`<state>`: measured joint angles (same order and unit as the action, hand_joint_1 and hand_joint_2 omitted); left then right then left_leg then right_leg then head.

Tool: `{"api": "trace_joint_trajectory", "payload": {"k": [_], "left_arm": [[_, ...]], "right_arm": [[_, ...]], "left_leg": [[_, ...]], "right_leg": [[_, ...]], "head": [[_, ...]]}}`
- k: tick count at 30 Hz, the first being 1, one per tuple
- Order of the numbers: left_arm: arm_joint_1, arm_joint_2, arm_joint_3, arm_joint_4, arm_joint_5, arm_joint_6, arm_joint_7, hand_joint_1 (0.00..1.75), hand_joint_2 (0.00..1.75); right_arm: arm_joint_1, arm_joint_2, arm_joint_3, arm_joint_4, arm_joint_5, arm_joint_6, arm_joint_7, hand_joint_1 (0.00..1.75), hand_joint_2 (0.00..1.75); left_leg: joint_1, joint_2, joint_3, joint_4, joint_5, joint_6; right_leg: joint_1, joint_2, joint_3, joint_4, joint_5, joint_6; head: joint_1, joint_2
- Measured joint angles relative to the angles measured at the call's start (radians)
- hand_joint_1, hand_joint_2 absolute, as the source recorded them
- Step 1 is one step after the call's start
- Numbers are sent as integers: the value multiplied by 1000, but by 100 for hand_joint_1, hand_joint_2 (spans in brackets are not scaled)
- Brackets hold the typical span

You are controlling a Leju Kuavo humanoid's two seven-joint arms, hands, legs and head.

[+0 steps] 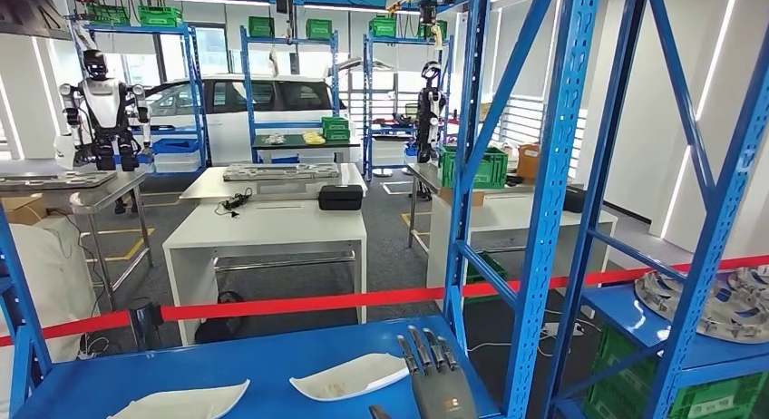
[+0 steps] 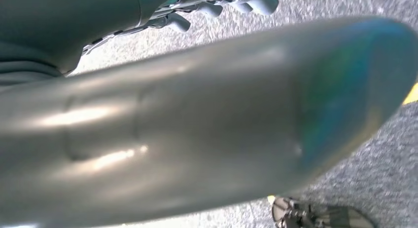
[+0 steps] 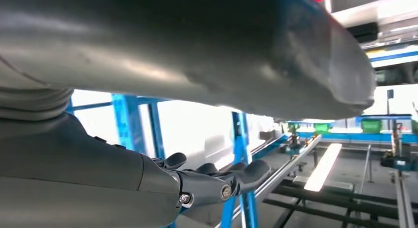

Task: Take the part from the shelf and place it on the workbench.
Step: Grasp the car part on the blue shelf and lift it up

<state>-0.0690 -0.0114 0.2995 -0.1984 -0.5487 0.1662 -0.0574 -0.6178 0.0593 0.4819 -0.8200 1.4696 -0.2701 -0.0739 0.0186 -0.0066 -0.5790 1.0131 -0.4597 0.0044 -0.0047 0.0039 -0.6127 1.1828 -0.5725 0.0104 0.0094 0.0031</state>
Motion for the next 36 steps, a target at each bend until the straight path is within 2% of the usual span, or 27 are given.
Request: {"api": "trace_joint_trajectory", "payload": {"k": [1,2,3,4,6,7,8,9,10,12,13,14,17,18,19,20,21,22,23,24,27,29,31,32,33,34,36], "left_arm": [[0,0,2,0,-3,1,3,0,0],[1,0,6,0,-7,2,7,0,0],[2,0,9,0,-10,3,11,0,0],[3,0,11,0,-13,5,14,0,0],[3,-1,16,0,-18,9,18,0,0],[2,-2,18,1,-20,10,20,0,0],[2,-3,20,1,-22,11,22,0,0],[1,-4,22,1,-23,12,24,0,0],[1,-5,22,1,-24,12,25,0,0],[2,-4,23,1,-25,13,26,0,0],[1,-4,23,1,-25,13,27,0,0],[0,-5,23,1,-25,13,27,0,0],[1,-4,24,1,-25,13,27,0,0],[4,-4,24,1,-25,13,27,0,0],[7,-4,25,1,-25,13,27,0,0],[9,-4,25,1,-25,13,27,0,0],[10,-3,25,1,-25,13,27,0,0],[11,-3,26,2,-25,13,27,0,0],[11,-3,26,2,-25,13,27,0,0],[12,-3,27,2,-26,13,27,0,0],[13,-3,29,3,-30,15,32,0,0],[11,-4,29,2,-35,18,34,0,0],[8,-4,30,2,-40,20,37,0,0],[8,-4,32,2,-42,21,39,0,0],[8,-4,35,2,-44,22,41,0,0],[7,-5,38,2,-45,24,43,0,0],[7,-7,43,2,-46,26,46,0,0]], "right_arm": [[2,1,0,1,-7,2,-10,0,0],[5,2,0,3,-14,3,-21,0,0],[8,2,1,6,-22,3,-32,0,0],[10,3,1,8,-29,4,-42,0,0],[11,4,1,10,-42,4,-59,0,0],[10,5,2,11,-45,5,-65,0,0],[10,6,3,12,-48,6,-68,0,0],[10,7,3,13,-49,7,-70,0,0],[9,8,4,13,-50,8,-72,0,0],[9,12,4,14,-50,9,-74,0,0],[7,14,4,14,-51,9,-74,0,0],[6,17,4,14,-51,9,-75,0,0],[10,20,5,14,-51,11,-76,0,0],[14,20,5,14,-51,11,-76,0,0],[16,20,6,14,-51,11,-76,0,0],[18,20,6,14,-51,11,-77,0,0],[18,20,6,14,-51,11,-78,0,0],[18,21,7,14,-52,11,-78,0,0],[19,21,8,15,-54,11,-80,0,0],[19,21,9,15,-57,11,-84,0,0],[19,22,10,15,-82,17,-113,0,0],[19,22,11,15,-117,30,-151,0,0],[23,21,12,17,-147,42,-185,0,0],[27,20,12,20,-156,45,-195,0,0],[30,20,13,25,-162,48,-202,0,0],[32,19,13,30,-166,49,-208,0,0],[33,19,15,37,-171,49,-214,0,0]], "left_leg": [[0,-1,5,0,-6,1],[0,-2,10,0,-13,0],[0,-3,18,1,-21,-1],[-1,-5,28,1,-29,-3],[-1,-7,51,1,-46,-7],[-1,-8,60,1,-55,-11],[-2,-9,66,-1,-62,-17],[-2,-9,72,-1,-66,-24],[-3,-9,78,0,-66,-32],[-3,-7,81,17,-65,-44],[-3,-5,70,44,-67,-48],[-2,-3,45,90,-75,-52],[-2,0,-75,259,-139,-64],[-2,0,-102,279,-150,-64],[-2,0,-112,264,-138,-63],[-2,1,-105,214,-102,-61],[-2,1,-88,144,-49,-57],[-4,3,-71,79,-8,-52],[-7,5,-58,31,18,-47],[-9,6,-50,8,31,-40],[-8,5,-31,-2,29,-18],[-4,4,-16,-6,22,-7],[-4,3,-5,-7,11,-1],[-3,3,0,-7,5,0],[-3,2,6,-7,-2,-1],[-3,1,15,-6,-9,-3],[-2,0,33,-5,-26,-8]], "right_leg": [[0,0,-47,66,-23,2],[-1,0,-88,112,-34,2],[-1,0,-112,124,-26,1],[0,0,-117,98,4,-3],[4,-1,-81,-35,102,-16],[8,-2,-61,-97,130,-23],[12,-2,-45,-138,145,-29],[16,-1,-38,-159,146,-35],[18,-1,-32,-161,136,-41],[13,1,-12,-169,138,-54],[11,0,0,-171,135,-60],[9,0,10,-173,130,-65],[10,1,32,-174,106,-72],[11,2,42,-173,97,-73],[11,3,53,-173,88,-72],[11,3,66,-173,78,-71],[11,3,78,-173,68,-68],[12,3,90,-172,58,-64],[13,3,98,-172,49,-59],[14,4,103,-172,42,-53],[15,4,104,-151,42,-37],[13,3,61,-75,38,-27],[8,1,-23,40,6,-15],[5,1,-64,85,-15,-10],[2,1,-94,103,-27,-7],[-1,1,-109,92,-22,-6],[-3,0,-98,1,43,-9]], "head": [[1,0],[1,0],[2,0],[2,0],[3,0],[3,0],[3,0],[3,0],[2,0],[1,0],[-1,-1],[-1,-1],[-4,-1],[-5,-1],[-5,-1],[-5,-1],[-5,-1],[-5,-1],[-5,-1],[-5,-1],[-4,-1],[-2,-1],[0,-1],[1,-1],[1,-1],[2,-1],[3,-1]]}}
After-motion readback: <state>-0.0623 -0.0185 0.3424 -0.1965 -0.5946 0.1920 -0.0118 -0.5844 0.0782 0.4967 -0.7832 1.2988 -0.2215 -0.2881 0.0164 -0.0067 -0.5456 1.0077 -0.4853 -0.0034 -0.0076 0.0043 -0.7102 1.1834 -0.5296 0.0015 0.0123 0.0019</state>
